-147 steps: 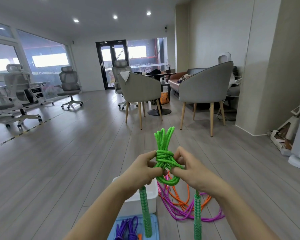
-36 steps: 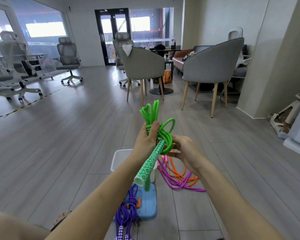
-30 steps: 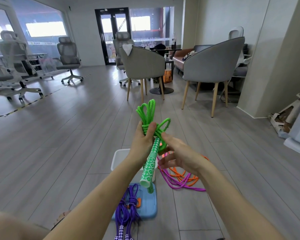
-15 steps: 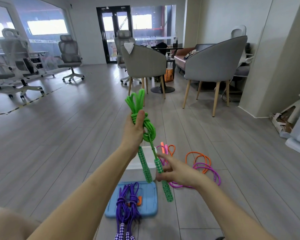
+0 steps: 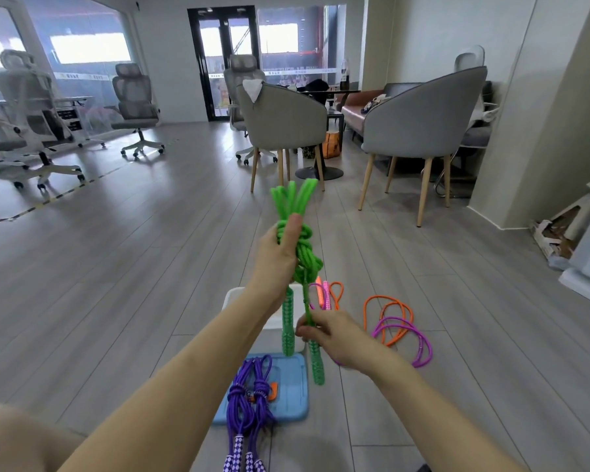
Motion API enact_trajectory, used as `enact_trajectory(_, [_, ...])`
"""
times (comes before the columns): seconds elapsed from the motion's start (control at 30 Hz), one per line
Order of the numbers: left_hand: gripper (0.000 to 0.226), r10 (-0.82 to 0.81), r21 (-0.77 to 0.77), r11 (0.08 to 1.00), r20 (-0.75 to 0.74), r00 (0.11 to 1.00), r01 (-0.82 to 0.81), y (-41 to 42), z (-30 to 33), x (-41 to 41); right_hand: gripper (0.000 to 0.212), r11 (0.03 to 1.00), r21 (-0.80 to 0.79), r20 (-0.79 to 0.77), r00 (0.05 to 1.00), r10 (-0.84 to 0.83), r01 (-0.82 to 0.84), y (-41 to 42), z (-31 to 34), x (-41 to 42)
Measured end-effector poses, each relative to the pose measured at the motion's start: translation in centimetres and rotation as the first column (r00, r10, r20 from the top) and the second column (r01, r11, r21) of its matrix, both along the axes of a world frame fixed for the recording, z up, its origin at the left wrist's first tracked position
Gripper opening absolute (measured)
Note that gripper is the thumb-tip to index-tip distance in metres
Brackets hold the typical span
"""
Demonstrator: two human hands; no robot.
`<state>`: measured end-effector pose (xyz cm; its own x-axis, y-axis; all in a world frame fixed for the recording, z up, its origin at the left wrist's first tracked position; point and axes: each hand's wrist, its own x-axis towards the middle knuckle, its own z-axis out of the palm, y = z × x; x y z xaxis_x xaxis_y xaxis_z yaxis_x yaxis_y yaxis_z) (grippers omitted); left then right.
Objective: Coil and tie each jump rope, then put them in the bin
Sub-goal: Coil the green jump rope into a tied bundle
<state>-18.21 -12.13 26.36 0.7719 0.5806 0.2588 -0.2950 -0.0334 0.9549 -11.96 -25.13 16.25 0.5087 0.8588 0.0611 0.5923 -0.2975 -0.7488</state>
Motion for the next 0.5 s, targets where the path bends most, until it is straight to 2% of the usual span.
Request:
enact_trajectory(0.07, [0.047, 0.003, 0.123, 0.992, -0.036, 0.999, 0.001, -0.8, -0.1, -0.2, 0.014, 0.999, -0.035, 0.01, 1.0, -0.007, 0.007, 0.0, 0.2, 0.6])
enact_trajectory(0.13, [0.047, -0.008, 0.172, 0.985, -0.071, 0.997, 0.02, -0.9, -0.5, -0.2, 0.026, 1.0, -0.014, -0.118, 0.993, -0.003, 0.001, -0.4, 1.0, 1.4])
enact_trajectory(0.2, [0.047, -0.014, 0.227, 0.973, -0.105, 0.994, 0.038, -0.4, -0.7, -0.1, 0.046, 0.998, 0.025, -0.275, 0.96, 0.057, -0.052, -1.2, 2.1, 2.2])
enact_trajectory(0.3, [0.048, -0.03, 0.222, 0.973, -0.144, 0.989, 0.062, 0.1, -0.8, -0.1, 0.068, 0.989, 0.116, -0.367, 0.921, 0.13, -0.093, -2.1, 4.1, 2.9])
enact_trajectory(0.4, [0.049, -0.021, 0.26, 0.963, -0.196, 0.98, 0.072, 0.2, -1.2, -0.1, 0.068, 0.946, 0.322, -0.521, 0.842, 0.139, 0.042, -2.1, 5.6, 3.1])
enact_trajectory(0.5, [0.051, -0.086, 0.278, 0.947, -0.263, 0.961, 0.161, -0.2, -1.7, -0.1, 0.064, 0.846, 0.486, -0.648, 0.739, 0.181, 0.219, -1.7, 6.3, 3.6])
